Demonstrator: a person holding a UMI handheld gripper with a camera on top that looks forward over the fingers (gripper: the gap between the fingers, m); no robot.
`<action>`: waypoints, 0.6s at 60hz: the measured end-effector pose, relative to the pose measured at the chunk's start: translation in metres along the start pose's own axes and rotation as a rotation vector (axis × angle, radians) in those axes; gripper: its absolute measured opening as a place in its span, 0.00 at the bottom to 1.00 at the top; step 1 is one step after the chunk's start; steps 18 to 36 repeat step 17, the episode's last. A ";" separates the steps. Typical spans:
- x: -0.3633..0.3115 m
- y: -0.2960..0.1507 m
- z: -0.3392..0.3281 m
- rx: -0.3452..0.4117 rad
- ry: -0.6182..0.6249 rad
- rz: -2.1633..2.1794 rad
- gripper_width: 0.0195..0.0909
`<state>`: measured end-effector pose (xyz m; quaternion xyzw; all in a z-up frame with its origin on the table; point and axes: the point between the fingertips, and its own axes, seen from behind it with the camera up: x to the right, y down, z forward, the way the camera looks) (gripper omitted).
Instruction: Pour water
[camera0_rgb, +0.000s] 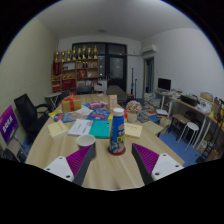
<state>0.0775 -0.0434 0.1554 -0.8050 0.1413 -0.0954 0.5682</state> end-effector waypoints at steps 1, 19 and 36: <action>-0.005 -0.002 -0.015 0.001 0.002 -0.002 0.90; -0.083 -0.025 -0.217 0.053 0.046 -0.060 0.89; -0.083 -0.025 -0.217 0.053 0.046 -0.060 0.89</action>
